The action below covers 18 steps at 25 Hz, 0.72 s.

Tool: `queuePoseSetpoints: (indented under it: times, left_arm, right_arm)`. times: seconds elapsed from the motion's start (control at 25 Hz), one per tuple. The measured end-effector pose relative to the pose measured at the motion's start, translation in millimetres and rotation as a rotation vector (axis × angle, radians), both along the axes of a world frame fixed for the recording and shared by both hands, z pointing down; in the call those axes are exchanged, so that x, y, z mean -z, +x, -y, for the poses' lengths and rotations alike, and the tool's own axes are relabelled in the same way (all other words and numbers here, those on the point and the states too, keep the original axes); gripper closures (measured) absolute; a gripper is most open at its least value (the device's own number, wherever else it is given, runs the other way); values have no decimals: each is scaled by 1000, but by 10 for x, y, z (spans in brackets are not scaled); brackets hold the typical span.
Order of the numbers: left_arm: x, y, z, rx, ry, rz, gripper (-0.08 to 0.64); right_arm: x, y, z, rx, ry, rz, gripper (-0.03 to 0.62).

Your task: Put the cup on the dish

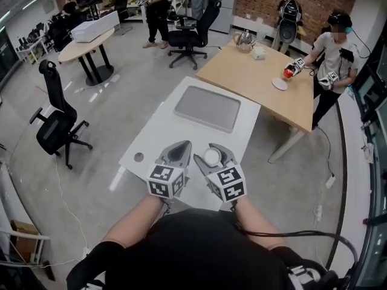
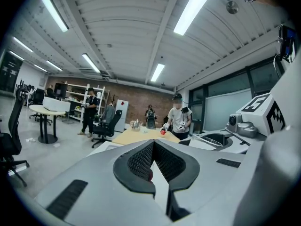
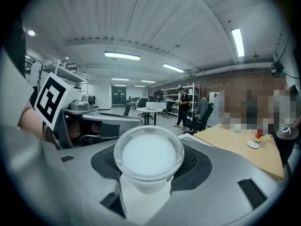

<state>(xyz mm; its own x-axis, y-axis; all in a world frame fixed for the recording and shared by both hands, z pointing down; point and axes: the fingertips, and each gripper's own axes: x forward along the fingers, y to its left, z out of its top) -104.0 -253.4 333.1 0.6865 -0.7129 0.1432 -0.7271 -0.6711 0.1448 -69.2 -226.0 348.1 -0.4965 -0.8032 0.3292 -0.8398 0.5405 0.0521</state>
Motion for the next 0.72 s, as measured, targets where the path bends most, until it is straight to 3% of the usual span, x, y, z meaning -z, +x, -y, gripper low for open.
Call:
queuePoseSetpoints:
  times: [0.72]
  left_arm:
    - [69,217,-24,-59,-7,-10,554]
  right_arm:
    - [137,178,23,-55,-12,9,345]
